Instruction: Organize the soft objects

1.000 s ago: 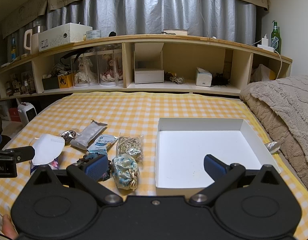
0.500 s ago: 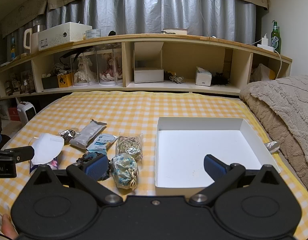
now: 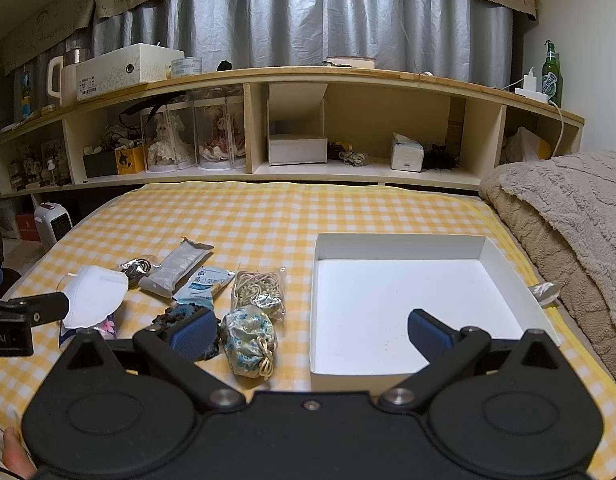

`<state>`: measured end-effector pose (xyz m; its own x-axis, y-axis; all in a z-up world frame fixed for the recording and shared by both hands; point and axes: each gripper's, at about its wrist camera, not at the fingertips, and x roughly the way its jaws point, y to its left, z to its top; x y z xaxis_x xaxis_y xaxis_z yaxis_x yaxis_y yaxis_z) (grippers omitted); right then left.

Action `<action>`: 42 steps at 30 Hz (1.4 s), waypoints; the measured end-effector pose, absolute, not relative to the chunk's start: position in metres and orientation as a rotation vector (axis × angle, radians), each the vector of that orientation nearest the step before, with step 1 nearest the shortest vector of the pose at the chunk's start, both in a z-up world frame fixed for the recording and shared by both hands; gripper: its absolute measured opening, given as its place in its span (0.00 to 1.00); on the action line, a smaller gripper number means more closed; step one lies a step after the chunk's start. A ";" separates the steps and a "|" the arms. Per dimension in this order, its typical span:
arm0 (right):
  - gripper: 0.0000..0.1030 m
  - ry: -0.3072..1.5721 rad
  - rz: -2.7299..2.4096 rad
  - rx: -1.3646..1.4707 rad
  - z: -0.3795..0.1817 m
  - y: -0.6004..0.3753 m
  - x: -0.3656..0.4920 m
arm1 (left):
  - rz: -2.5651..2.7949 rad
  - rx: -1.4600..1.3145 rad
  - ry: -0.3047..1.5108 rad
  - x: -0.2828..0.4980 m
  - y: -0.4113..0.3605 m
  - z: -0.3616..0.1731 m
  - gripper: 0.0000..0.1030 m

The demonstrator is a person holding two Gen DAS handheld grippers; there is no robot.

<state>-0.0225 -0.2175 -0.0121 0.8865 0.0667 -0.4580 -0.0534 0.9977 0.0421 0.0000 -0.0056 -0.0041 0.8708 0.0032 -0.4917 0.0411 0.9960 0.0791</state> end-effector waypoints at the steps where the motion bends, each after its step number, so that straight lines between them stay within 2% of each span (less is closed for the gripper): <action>1: 1.00 0.478 0.063 0.028 -0.012 -0.218 -0.022 | -0.021 0.088 0.514 0.000 -0.005 -0.004 1.00; 42: 1.00 0.478 0.078 0.031 -0.011 -0.214 -0.022 | -0.008 0.094 0.534 0.004 -0.006 -0.012 1.00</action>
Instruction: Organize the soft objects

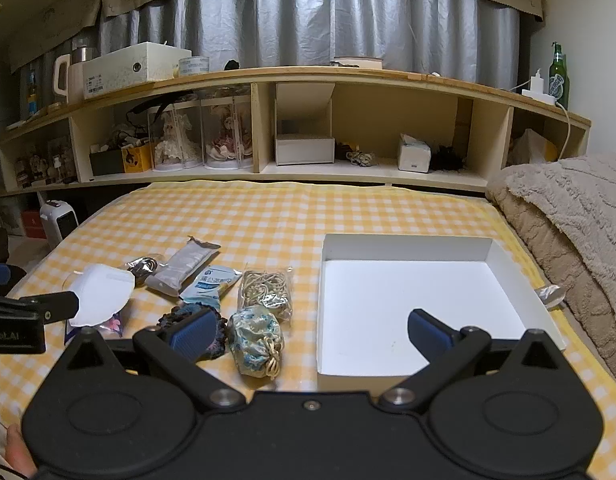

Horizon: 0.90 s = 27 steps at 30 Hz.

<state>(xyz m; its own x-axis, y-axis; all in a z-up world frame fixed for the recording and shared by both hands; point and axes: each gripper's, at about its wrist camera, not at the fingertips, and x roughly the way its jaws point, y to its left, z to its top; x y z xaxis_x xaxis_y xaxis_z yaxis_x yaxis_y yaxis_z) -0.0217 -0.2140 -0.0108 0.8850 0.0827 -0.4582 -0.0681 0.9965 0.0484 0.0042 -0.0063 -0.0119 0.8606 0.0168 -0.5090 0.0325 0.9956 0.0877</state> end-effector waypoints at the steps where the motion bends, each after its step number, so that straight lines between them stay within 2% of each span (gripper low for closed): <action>1: 1.00 0.482 0.075 0.034 -0.014 -0.215 -0.019 | -0.005 0.092 0.537 0.006 -0.006 -0.012 1.00; 12: 1.00 0.495 0.097 0.113 -0.011 -0.226 -0.005 | 0.040 0.057 0.558 0.034 0.012 -0.006 1.00; 27: 1.00 0.466 0.135 0.167 -0.014 -0.225 0.061 | 0.075 0.045 0.644 0.106 0.045 -0.014 1.00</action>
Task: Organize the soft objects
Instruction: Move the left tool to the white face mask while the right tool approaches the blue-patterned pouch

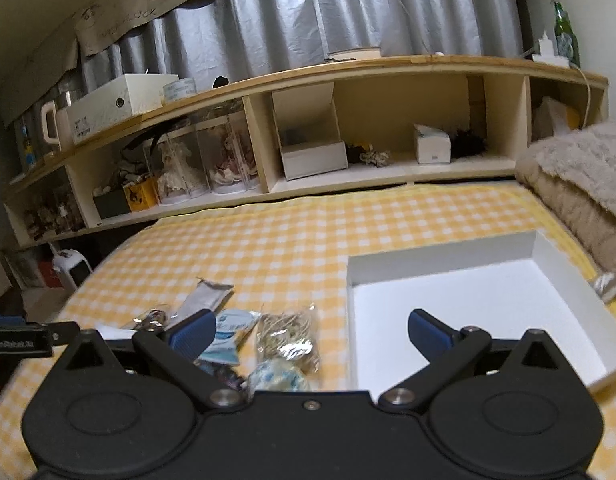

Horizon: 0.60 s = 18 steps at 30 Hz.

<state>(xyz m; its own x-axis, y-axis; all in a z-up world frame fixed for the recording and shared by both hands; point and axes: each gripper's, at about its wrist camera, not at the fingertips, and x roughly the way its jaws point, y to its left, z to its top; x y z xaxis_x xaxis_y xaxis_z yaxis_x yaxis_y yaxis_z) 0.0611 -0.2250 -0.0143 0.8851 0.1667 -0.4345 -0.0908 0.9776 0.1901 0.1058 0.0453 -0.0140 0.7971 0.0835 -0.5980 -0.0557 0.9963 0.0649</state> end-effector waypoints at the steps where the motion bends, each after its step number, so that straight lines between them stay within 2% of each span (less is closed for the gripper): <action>1: 1.00 0.462 0.131 0.144 -0.016 -0.223 0.065 | 0.064 0.044 0.650 0.111 0.048 -0.016 1.00; 10: 1.00 0.465 0.188 -0.011 -0.038 -0.207 0.100 | 0.064 0.115 0.721 0.152 0.057 -0.043 1.00; 18: 1.00 0.596 0.291 -0.040 -0.067 -0.191 0.132 | 0.115 0.151 0.826 0.178 0.071 -0.068 1.00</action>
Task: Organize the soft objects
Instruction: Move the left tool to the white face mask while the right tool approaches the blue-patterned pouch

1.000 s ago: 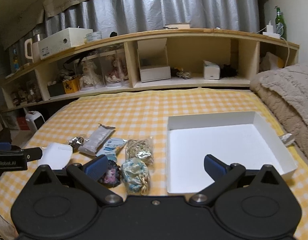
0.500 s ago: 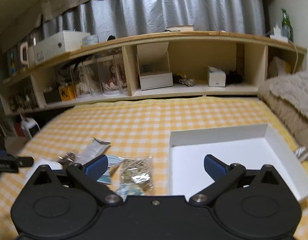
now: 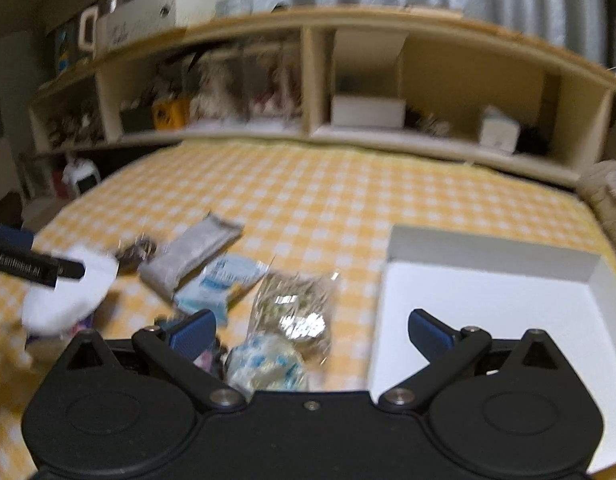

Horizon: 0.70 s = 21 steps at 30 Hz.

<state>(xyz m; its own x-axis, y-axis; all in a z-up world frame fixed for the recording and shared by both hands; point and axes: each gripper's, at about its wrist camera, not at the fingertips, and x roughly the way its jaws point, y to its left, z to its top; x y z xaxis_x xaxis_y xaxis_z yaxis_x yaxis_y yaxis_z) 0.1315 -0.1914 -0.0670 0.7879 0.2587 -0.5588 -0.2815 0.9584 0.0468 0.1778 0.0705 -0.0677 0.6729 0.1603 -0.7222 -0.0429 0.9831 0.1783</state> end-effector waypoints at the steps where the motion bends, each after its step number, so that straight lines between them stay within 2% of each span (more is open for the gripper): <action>1: 1.00 0.615 0.299 -0.052 -0.071 -0.189 0.134 | 0.117 0.153 0.836 0.180 0.072 -0.070 1.00; 6: 0.99 0.707 0.314 -0.081 -0.087 -0.182 0.141 | 0.102 0.159 0.908 0.188 0.072 -0.087 1.00; 9: 0.86 0.750 0.331 -0.073 -0.093 -0.181 0.145 | 0.081 0.153 0.935 0.192 0.071 -0.095 1.00; 12: 0.85 0.755 0.346 -0.070 -0.095 -0.179 0.146 | 0.070 0.143 0.943 0.193 0.069 -0.098 1.00; 13: 0.81 0.760 0.354 -0.069 -0.095 -0.178 0.146 | 0.069 0.144 0.944 0.194 0.069 -0.098 1.00; 16: 0.78 0.774 0.368 -0.041 -0.096 -0.178 0.146 | 0.068 0.153 0.952 0.194 0.068 -0.098 0.93; 21: 0.73 0.794 0.390 -0.028 -0.099 -0.175 0.143 | 0.073 0.184 0.968 0.194 0.066 -0.100 0.73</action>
<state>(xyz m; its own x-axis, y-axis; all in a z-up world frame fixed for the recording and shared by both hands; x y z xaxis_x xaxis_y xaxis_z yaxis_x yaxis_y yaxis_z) 0.1428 -0.1746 -0.0990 0.6336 0.3303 -0.6996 -0.3512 0.9285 0.1203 0.1941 0.0664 -0.0996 0.5656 0.1438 -0.8120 0.0207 0.9819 0.1884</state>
